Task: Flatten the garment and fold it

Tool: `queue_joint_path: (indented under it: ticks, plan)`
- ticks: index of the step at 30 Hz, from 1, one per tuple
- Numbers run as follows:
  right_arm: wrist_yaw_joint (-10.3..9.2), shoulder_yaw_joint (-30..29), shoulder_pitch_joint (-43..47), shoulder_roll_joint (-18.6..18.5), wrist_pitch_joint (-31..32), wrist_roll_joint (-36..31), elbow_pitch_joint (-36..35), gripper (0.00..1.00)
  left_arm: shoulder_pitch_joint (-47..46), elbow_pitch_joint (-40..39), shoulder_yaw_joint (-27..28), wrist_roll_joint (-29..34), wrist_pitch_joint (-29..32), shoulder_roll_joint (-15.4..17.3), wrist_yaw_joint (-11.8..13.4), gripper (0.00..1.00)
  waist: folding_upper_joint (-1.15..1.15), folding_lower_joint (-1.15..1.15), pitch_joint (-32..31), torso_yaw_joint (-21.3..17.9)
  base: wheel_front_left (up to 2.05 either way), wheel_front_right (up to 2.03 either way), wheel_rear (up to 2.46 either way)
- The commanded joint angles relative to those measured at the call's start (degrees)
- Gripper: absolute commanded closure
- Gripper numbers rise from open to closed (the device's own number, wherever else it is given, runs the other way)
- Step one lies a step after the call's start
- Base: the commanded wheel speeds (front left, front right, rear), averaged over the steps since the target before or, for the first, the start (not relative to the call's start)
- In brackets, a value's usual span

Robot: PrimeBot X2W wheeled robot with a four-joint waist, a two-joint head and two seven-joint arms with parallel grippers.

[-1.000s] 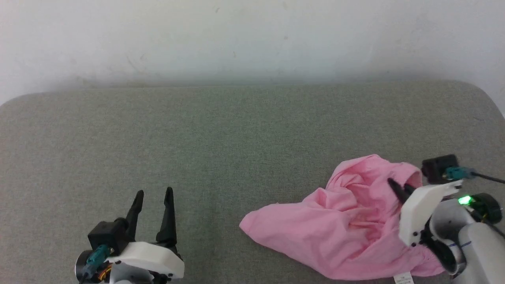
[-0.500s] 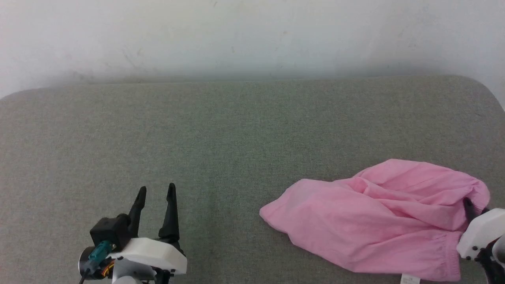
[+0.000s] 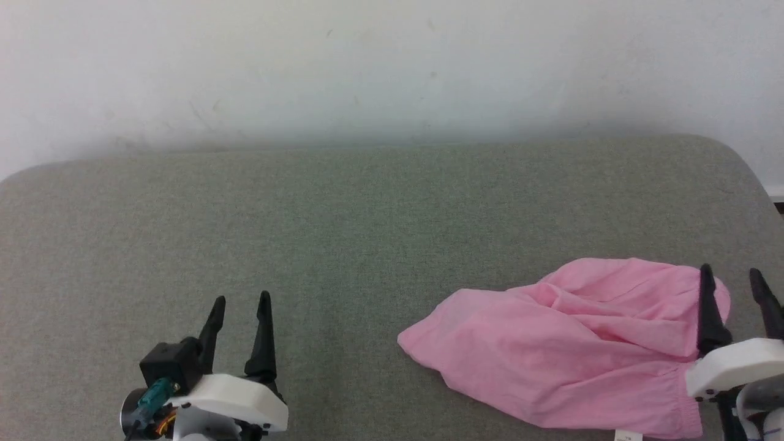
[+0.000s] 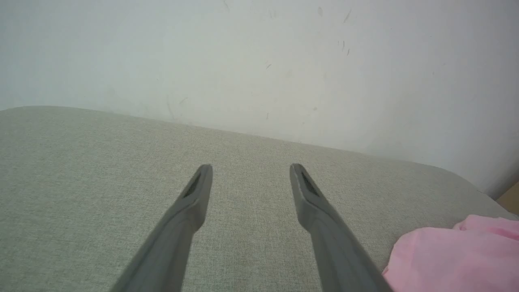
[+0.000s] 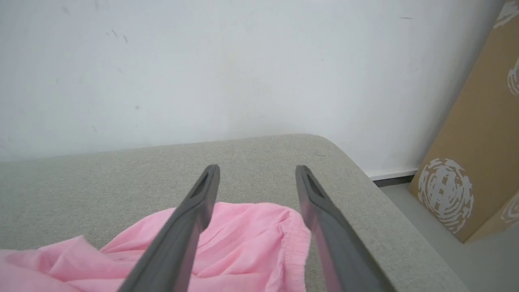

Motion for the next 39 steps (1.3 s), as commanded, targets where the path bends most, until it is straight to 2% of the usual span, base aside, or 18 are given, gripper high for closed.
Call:
queue_joint_path:
  ticks: [1,12,17,24,29,35,39]
  plan:
    - [-0.05,1.6,1.6,0.9,-0.6,-0.7,-2.1,0.00,0.7,0.1,-0.2,0.5,0.3,0.4,0.1,0.00,0.00,0.00,-1.1,-0.6,0.00,0.00,0.00]
    - [-0.05,14.4,10.7,2.9,2.7,-0.9,-15.6,0.00,-0.7,0.5,-3.5,1.1,5.7,0.7,-0.3,0.00,0.00,0.00,-2.8,-2.7,0.00,0.00,0.00]
    - [-0.05,18.9,13.7,3.1,4.9,0.1,-20.8,0.00,-4.1,2.0,-7.5,2.1,10.2,0.3,-2.6,0.00,0.00,0.00,-2.4,-4.1,0.00,0.00,0.00]
    - [-0.05,23.3,14.8,3.5,6.2,1.6,-25.1,0.00,-11.7,7.9,-15.0,3.1,20.3,-1.3,-8.1,0.00,0.00,0.00,-0.2,-5.7,0.00,0.00,0.00]
    - [-0.05,23.7,13.8,3.6,6.5,2.1,-25.7,0.00,-17.5,13.3,-19.7,4.2,28.9,-1.2,-11.1,0.00,0.00,0.00,1.9,-6.7,0.00,0.00,0.00]
    - [-0.05,23.5,12.8,3.8,6.0,3.1,-25.0,0.00,-22.2,19.8,-26.5,5.1,39.5,0.0,-13.1,0.00,0.00,0.00,3.8,-7.7,0.00,0.00,0.00]
    - [-0.05,22.9,12.4,3.8,5.6,3.5,-24.3,0.00,-23.4,21.7,-32.6,3.2,46.2,0.3,-13.5,0.00,0.00,0.00,4.0,-8.2,0.00,0.00,0.00]
